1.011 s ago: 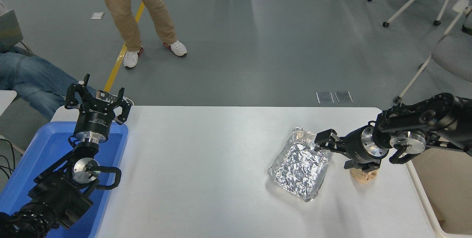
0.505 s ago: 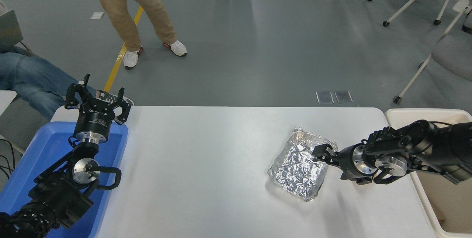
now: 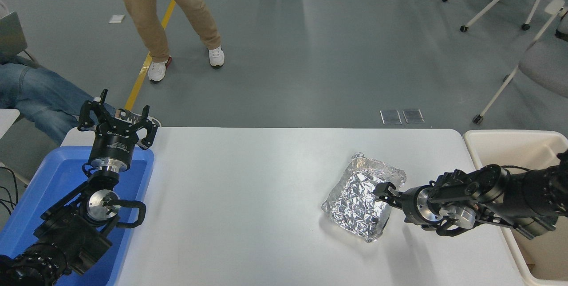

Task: Pick up foil plate and place in dustbin

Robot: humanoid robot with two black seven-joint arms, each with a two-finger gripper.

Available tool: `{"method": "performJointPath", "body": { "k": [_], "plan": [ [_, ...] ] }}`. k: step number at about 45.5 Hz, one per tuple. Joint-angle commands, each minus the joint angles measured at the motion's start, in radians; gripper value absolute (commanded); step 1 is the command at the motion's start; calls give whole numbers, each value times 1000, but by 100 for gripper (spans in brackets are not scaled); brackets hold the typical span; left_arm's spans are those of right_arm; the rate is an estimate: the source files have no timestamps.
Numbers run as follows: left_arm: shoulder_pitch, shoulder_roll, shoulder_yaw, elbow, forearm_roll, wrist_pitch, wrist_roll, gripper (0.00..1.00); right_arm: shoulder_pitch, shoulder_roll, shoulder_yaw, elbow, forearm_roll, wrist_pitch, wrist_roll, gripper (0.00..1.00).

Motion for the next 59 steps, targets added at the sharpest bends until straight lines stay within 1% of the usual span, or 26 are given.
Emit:
{"method": "performJointPath", "body": {
  "k": [1,6,13,27,31,41,59],
  "plan": [
    [0,0,0,0,0,0,1,99,-14,25,-5,-10,-25,-18,2,0],
    [0,0,0,0,0,0,-1,99,-8,27,-5,-8,-58,-18,2,0],
    [0,0,0,0,0,0,-1,99,2,27,-7,-8,-73,-18,2,0],
    [0,0,0,0,0,0,1,99,107,-1,-102,19,-73,-1,3,0],
    [0,0,0,0,0,0,-1,99,150,-34,-106,53,-73,8,5,0],
    [0,0,0,0,0,0,1,99,322,-139,-110,154,-94,98,3,0],
    [0,0,0,0,0,0,1,99,687,-341,-110,210,-107,362,3,0]
  ]
}}
